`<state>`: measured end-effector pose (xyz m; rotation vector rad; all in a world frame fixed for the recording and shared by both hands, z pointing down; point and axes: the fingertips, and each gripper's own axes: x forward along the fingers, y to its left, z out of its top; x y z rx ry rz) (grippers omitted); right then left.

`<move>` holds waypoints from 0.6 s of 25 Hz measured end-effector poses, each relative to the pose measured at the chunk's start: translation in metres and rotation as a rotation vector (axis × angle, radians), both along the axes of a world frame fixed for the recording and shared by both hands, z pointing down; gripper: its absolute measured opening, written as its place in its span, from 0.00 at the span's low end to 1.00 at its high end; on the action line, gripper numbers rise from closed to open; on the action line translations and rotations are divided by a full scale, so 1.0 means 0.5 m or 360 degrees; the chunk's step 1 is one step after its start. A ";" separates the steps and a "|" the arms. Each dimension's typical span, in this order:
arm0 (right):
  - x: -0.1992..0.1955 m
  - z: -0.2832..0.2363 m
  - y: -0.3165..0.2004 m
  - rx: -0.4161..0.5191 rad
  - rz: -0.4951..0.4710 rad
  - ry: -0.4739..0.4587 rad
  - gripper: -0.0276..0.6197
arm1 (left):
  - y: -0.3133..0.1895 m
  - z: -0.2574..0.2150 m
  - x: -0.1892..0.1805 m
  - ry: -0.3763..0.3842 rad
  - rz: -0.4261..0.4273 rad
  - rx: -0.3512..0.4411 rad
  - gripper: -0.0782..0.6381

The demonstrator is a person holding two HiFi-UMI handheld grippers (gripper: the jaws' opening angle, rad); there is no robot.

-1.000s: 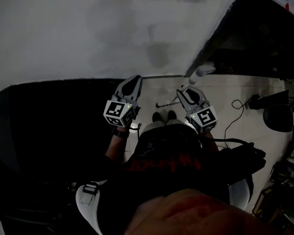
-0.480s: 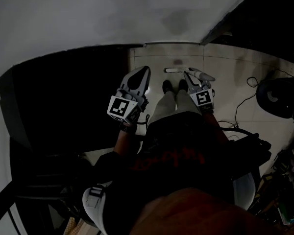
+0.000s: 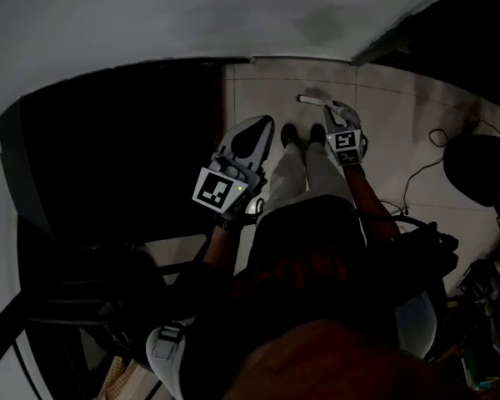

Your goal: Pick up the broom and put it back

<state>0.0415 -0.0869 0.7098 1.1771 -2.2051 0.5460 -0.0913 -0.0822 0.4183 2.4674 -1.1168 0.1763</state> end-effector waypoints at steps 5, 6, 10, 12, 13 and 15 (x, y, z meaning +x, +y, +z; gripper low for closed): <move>0.023 0.119 -0.042 -0.0142 0.0090 0.0058 0.18 | 0.019 0.046 -0.020 -0.0014 -0.0064 -0.0097 0.12; 0.027 0.144 -0.053 -0.0177 0.0106 0.0069 0.18 | 0.020 0.054 -0.024 -0.0020 -0.0079 -0.0116 0.12; 0.038 0.218 -0.104 -0.0250 0.0159 0.0093 0.18 | 0.029 0.079 -0.037 -0.0036 -0.0139 -0.0177 0.12; 0.042 0.257 -0.127 -0.0268 0.0162 0.0121 0.18 | 0.036 0.094 -0.040 -0.0040 -0.0159 -0.0200 0.12; 0.042 0.281 -0.138 -0.0291 0.0159 0.0141 0.18 | 0.038 0.100 -0.043 -0.0044 -0.0171 -0.0210 0.12; 0.037 0.320 -0.161 -0.0351 0.0152 0.0165 0.18 | 0.041 0.109 -0.051 -0.0054 -0.0200 -0.0229 0.12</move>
